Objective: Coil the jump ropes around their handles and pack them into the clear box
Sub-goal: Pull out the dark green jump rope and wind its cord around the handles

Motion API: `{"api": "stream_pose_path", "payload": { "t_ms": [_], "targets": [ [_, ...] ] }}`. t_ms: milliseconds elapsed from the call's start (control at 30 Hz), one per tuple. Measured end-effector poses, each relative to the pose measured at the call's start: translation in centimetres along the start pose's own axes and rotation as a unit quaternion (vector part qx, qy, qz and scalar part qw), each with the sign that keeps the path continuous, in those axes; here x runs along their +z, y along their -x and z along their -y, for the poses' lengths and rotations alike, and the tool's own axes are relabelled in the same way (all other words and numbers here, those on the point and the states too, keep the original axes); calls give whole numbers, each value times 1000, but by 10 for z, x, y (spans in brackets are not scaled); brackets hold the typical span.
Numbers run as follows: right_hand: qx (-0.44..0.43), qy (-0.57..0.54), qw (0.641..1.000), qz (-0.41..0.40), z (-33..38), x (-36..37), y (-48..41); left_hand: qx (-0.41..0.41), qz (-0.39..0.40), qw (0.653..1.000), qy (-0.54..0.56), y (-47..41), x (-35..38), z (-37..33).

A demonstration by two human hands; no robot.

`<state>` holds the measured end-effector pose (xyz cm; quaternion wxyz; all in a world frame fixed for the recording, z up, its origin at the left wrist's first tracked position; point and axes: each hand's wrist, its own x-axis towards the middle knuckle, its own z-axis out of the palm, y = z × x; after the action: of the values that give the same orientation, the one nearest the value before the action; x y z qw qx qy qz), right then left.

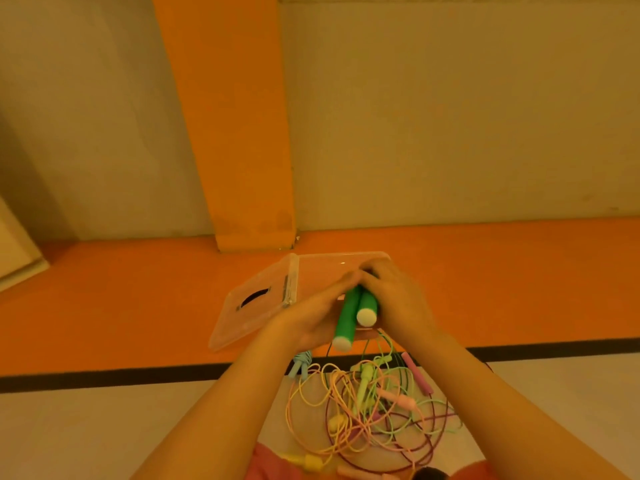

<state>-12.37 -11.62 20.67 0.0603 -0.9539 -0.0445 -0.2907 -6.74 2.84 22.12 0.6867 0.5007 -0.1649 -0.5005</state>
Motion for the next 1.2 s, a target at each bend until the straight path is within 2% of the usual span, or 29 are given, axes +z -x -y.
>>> {"api": "stream_pose_path", "payload": {
  "t_ms": [133,300,500,633,700,767,833,900,933,1000,1100,1200],
  "targets": [
    [-9,7,1000,0,3,9,1,22,-10,999,-41,1,-3,6],
    [-19,-1,999,-27,6,8,3,67,-2,998,-19,0,-5,8],
    [-37,-21,999,3,14,10,2,116,-108,986,-52,-6,1,5],
    [-33,21,999,16,12,10,1,137,-99,986,-15,-10,1,1],
    [-25,-5,1000,16,11,6,0,148,-91,985,-11,-11,3,-2],
    [25,-70,997,10,8,0,-2,154,-89,984,-1,-12,4,-4],
    [149,-216,965,11,3,-7,-5,159,-86,983,22,-12,4,-5],
    [276,-396,875,30,0,-19,-9,159,-80,984,21,-10,5,-5],
    [311,-458,832,43,0,-25,-11,159,-73,985,13,-9,7,-6],
    [325,-528,783,54,2,-32,-14,156,-52,986,-7,-6,12,-6],
    [326,-605,727,3,5,-35,-15,156,-33,986,-38,-4,23,-2],
    [323,-627,709,-9,4,-31,-12,163,-48,985,-18,-4,33,2]
  ]
}}
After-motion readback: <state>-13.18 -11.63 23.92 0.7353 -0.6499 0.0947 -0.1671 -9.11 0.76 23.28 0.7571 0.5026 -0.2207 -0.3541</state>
